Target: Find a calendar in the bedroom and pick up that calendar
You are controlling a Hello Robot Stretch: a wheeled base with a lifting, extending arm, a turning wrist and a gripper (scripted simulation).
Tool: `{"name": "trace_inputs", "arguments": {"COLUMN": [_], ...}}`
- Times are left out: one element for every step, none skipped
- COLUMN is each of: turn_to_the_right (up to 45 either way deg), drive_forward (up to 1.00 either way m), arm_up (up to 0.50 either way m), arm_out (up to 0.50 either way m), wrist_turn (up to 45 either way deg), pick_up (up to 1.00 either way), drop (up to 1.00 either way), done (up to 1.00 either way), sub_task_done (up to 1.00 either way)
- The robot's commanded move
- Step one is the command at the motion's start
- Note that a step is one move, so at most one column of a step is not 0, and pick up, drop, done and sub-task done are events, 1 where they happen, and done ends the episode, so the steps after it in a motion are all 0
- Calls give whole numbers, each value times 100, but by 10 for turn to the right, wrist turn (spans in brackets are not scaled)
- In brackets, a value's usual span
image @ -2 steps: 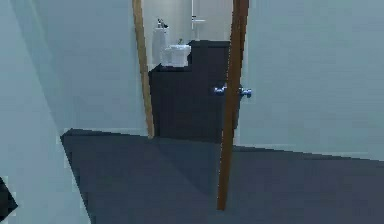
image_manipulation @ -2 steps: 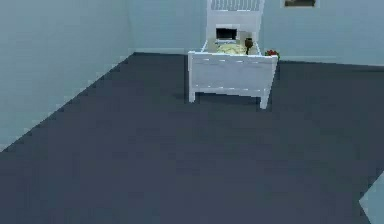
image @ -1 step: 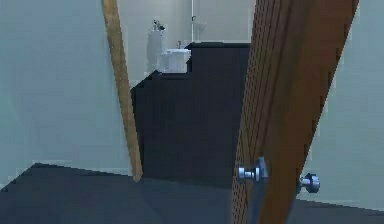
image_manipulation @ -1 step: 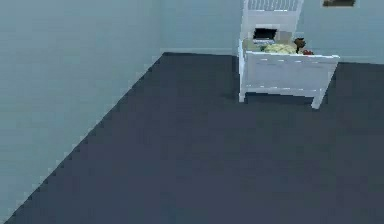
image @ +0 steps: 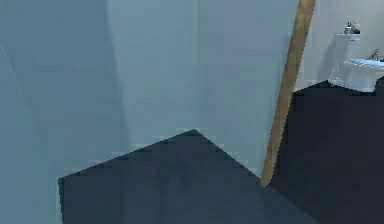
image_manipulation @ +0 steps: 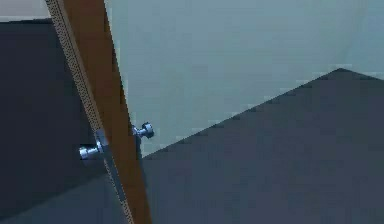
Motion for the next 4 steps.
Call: {"name": "trace_inputs", "arguments": {"turn_to_the_right": [0,450,90,0], "drive_forward": [55,0,0,100], "arm_up": [0,0,0,0], "arm_out": [0,0,0,0], "wrist_turn": [0,0,0,0], "pick_up": [0,0,0,0], "drop": [0,0,0,0], "done": [0,0,0,0], "sub_task_done": [0,0,0,0]}}
